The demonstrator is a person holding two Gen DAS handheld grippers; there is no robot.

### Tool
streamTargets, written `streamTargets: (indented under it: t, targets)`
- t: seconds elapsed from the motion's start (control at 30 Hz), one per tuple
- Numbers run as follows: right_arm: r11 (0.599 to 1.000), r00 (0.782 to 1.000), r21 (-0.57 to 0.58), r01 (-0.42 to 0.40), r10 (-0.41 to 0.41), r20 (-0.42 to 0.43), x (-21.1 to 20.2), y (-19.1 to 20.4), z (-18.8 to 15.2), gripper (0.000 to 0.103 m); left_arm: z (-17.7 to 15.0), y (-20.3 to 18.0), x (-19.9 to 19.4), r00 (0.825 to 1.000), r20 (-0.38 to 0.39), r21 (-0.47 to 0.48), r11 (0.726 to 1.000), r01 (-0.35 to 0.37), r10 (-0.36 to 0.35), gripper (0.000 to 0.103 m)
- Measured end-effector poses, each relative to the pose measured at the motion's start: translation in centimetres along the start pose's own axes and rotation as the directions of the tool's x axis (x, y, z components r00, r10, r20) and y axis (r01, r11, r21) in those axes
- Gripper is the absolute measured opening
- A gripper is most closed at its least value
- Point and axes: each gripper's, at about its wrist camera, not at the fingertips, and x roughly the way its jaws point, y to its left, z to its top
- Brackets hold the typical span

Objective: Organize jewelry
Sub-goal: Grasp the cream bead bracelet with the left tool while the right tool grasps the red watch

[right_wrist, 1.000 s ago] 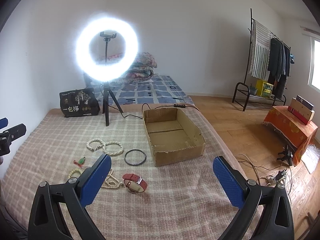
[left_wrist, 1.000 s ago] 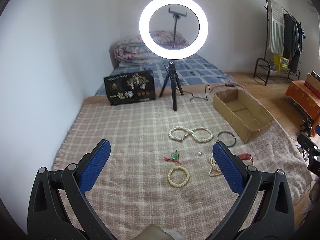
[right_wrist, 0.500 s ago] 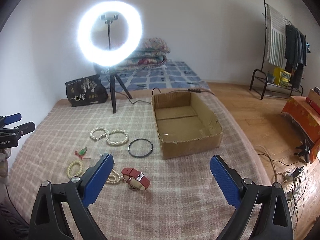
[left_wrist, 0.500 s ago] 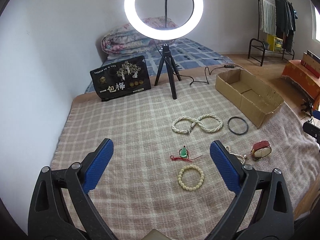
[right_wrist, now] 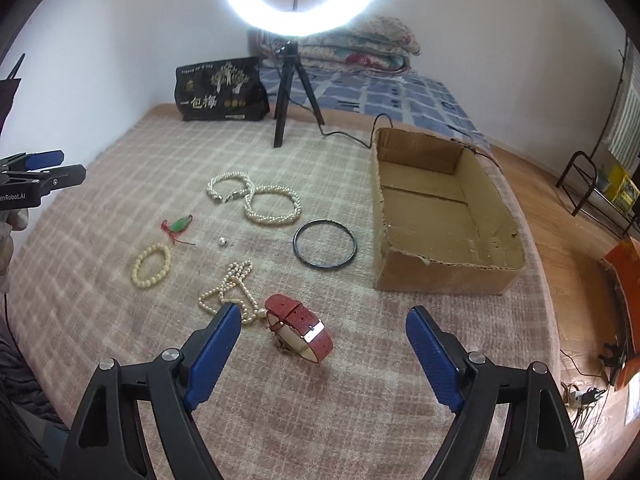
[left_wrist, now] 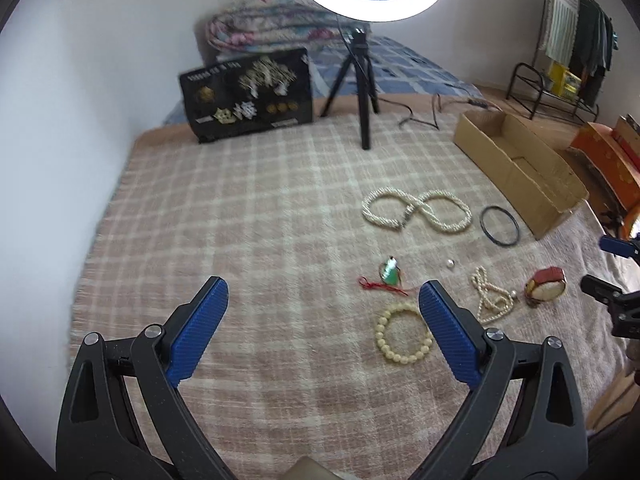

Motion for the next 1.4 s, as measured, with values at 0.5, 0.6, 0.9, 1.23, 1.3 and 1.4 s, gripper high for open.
streamTargets:
  t: [0.5, 0.6, 0.9, 1.23, 1.3, 1.4]
  targets:
    - [0.996, 0.993, -0.087, 0.028, -0.038, -0.115, 4.8, 1.0, -0.6, 0.069, -2.2, 0.1, 4.7, 0.958, -0.216, -0.101, 0.980, 0.172, -0.190, 0.060]
    - [0.995, 0.990, -0.100, 0.026, -0.039, -0.136, 5.3, 0.5, -1.0, 0.064, -2.7, -0.5, 5.4, 0.949, -0.244, -0.097, 0.979, 0.179, -0.198, 0.059]
    - [0.996, 0.988, -0.086, -0.003, -0.010, -0.151, 6.0, 0.0, -1.1, 0.053, -2.6, -2.5, 6.0, 0.948, -0.252, -0.058, 0.981, 0.186, -0.195, 0.059]
    - [0.996, 0.989, -0.093, -0.017, 0.004, -0.145, 6.0, 0.3, -0.8, 0.042, -3.0, -2.3, 8.5, 0.938, -0.303, -0.076, 0.985, 0.153, -0.169, 0.059]
    - [0.997, 0.989, -0.081, -0.013, 0.001, -0.148, 6.0, 0.1, -0.9, 0.042, -3.1, -2.4, 9.1, 0.936, -0.314, -0.074, 0.987, 0.143, -0.160, 0.059]
    - [0.997, 0.989, -0.077, -0.011, -0.001, -0.148, 6.0, 0.0, -0.9, 0.042, -3.3, -2.4, 10.3, 0.929, -0.339, -0.081, 0.988, 0.131, -0.151, 0.052]
